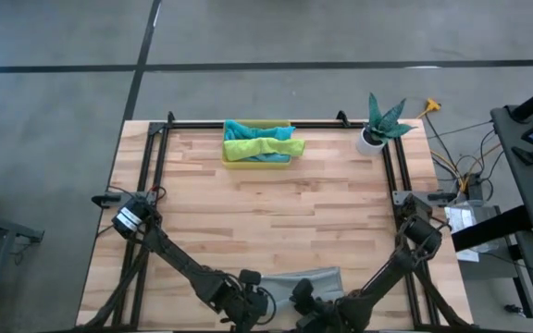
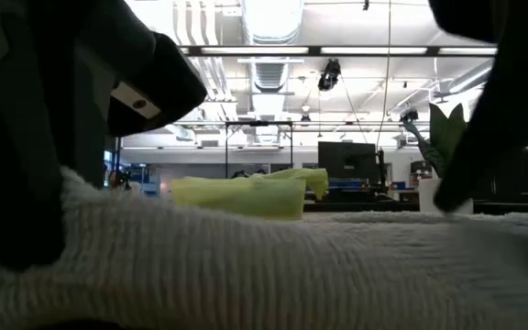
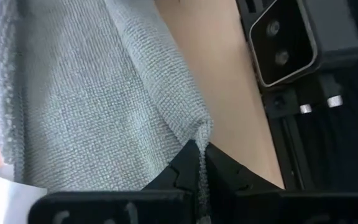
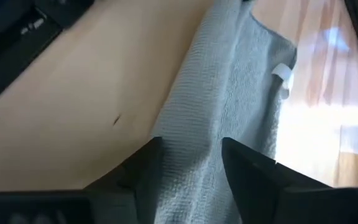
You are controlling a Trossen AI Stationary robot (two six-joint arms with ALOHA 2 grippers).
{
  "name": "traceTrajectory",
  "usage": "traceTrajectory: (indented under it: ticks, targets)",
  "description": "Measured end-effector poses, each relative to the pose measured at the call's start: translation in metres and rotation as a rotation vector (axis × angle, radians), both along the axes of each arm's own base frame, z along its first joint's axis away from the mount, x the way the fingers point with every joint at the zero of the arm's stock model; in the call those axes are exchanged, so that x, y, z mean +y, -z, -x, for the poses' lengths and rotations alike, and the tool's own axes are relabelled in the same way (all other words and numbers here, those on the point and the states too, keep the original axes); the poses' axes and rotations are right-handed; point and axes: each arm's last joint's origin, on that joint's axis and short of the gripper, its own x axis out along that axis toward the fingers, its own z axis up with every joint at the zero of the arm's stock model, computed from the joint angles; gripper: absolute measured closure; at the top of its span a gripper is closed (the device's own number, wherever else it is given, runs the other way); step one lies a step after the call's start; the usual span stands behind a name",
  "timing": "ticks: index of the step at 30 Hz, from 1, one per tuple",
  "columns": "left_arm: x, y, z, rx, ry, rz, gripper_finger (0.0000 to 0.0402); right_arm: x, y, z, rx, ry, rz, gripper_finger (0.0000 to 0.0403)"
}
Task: Roll microfiber towels into tight, uniform cylinder then place into a basket
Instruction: Roll the gray towel
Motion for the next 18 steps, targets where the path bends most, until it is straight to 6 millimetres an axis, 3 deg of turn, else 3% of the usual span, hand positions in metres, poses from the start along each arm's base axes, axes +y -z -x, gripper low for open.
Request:
traceTrajectory:
  ticks: [12, 18]
  targets:
    - [0.000, -0.004, 0.001, -0.006, 0.000, 0.005, 0.0402, -0.010, 0.003, -0.007, 0.113, 0.032, -0.125, 0.0331]
    - [0.000, -0.004, 0.001, -0.006, 0.001, 0.005, 0.0401, -0.015, 0.004, -0.011, 0.144, 0.029, -0.147, 0.0353]
